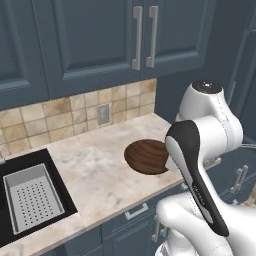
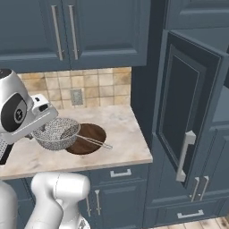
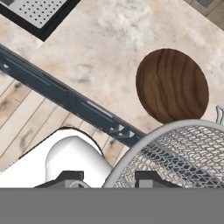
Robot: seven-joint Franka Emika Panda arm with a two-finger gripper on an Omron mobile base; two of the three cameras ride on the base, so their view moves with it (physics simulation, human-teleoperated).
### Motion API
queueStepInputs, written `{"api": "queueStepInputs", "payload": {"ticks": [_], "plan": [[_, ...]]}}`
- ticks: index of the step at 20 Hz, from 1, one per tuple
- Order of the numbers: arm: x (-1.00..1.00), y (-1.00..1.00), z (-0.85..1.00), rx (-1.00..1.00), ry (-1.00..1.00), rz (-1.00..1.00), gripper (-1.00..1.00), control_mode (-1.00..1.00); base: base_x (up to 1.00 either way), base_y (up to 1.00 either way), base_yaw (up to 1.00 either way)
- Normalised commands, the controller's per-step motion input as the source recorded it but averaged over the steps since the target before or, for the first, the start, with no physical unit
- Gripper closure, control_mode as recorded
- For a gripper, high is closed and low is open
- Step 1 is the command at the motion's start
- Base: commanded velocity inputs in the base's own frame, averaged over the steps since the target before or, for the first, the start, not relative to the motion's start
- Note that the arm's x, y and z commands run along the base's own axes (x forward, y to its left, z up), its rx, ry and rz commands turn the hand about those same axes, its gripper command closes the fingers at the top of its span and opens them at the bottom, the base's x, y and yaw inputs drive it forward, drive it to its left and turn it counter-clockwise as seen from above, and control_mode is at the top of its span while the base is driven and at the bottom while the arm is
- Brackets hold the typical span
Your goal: Open the cabinet and setup a tea strainer by placing it in the bowl upright.
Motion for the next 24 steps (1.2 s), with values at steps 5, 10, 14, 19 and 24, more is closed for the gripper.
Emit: {"api": "queueStepInputs", "payload": {"ticks": [5,10,14,19,24], "plan": [[0.0,0.0,0.0,0.0,0.0,0.0,1.0,1.0,0.33,0.07,0.0],[0.0,0.0,0.0,0.0,0.0,0.0,1.0,1.0,0.36,0.08,0.0],[0.0,0.0,0.0,0.0,0.0,0.0,1.0,1.0,0.36,0.11,0.0],[0.0,0.0,0.0,0.0,0.0,0.0,1.0,1.0,0.34,0.1,0.0],[0.0,0.0,0.0,0.0,0.0,0.0,1.0,1.0,0.43,0.1,0.0]]}}
